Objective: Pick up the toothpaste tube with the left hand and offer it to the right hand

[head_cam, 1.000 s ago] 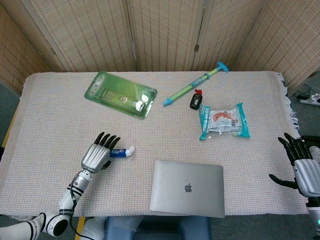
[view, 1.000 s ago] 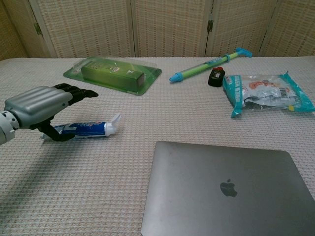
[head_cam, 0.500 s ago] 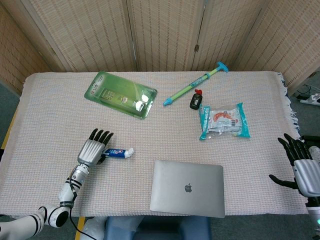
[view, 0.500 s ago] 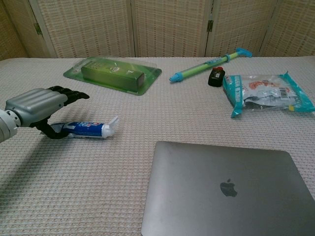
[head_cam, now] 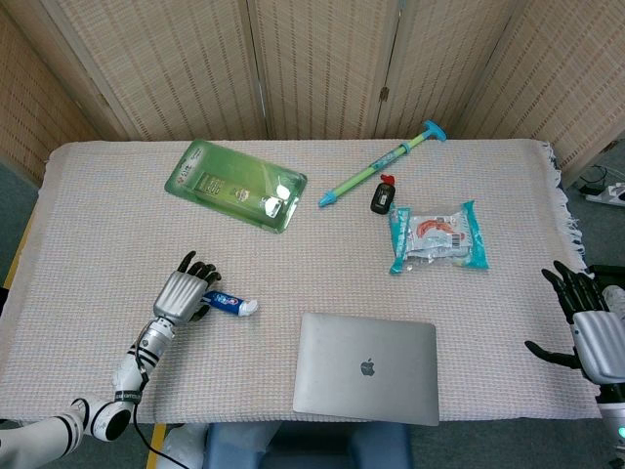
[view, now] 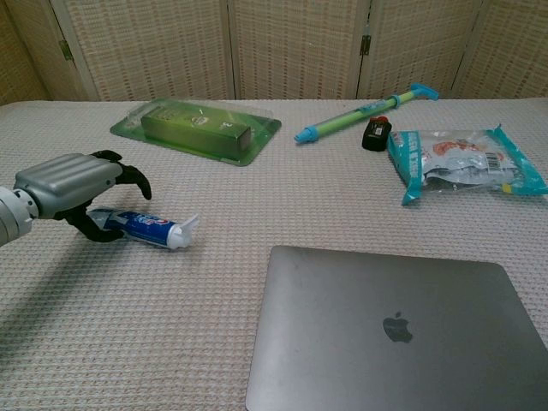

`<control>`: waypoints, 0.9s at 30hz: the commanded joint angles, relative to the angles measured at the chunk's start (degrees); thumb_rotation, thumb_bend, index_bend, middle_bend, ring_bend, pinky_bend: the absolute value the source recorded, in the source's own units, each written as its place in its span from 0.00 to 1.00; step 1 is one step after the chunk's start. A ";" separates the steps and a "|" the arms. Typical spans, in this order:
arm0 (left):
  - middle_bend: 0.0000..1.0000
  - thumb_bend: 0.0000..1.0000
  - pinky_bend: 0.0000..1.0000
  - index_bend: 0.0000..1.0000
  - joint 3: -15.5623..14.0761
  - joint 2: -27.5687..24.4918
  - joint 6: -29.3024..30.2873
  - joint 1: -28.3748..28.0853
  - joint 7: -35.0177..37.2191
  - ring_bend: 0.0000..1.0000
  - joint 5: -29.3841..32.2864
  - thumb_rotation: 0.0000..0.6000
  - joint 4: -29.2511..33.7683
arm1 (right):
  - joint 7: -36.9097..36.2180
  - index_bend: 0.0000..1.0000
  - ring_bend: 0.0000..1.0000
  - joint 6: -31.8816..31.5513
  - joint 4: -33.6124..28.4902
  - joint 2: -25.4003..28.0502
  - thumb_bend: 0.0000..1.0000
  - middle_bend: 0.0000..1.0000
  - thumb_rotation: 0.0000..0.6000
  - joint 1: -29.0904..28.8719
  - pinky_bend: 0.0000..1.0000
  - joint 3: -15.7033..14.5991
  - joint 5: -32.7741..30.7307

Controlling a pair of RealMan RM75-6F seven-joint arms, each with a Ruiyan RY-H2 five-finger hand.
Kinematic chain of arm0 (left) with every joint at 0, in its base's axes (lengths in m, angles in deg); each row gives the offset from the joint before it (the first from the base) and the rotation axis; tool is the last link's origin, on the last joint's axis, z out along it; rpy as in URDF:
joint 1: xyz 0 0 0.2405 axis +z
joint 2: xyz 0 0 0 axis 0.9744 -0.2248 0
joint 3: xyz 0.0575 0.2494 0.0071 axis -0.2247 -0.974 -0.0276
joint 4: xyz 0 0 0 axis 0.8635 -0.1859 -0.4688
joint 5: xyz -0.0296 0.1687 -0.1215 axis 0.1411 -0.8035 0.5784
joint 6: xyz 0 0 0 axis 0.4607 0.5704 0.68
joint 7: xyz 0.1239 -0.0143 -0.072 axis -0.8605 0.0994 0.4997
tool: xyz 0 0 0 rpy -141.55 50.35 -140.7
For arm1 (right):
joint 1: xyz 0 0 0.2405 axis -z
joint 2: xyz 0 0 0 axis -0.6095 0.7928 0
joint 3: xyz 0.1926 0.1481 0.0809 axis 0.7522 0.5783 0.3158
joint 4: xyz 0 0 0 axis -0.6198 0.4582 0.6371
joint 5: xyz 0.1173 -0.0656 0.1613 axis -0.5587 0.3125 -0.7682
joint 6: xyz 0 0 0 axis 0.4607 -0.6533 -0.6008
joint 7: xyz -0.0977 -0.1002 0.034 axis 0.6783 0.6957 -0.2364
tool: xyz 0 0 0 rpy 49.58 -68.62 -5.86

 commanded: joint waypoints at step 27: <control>0.56 0.41 0.23 0.57 -1.57 2.42 -0.16 -1.06 7.37 0.48 -1.57 1.00 -5.33 | 1.36 0.00 0.00 0.31 -1.06 0.16 0.13 0.00 1.00 0.24 0.00 0.01 -0.58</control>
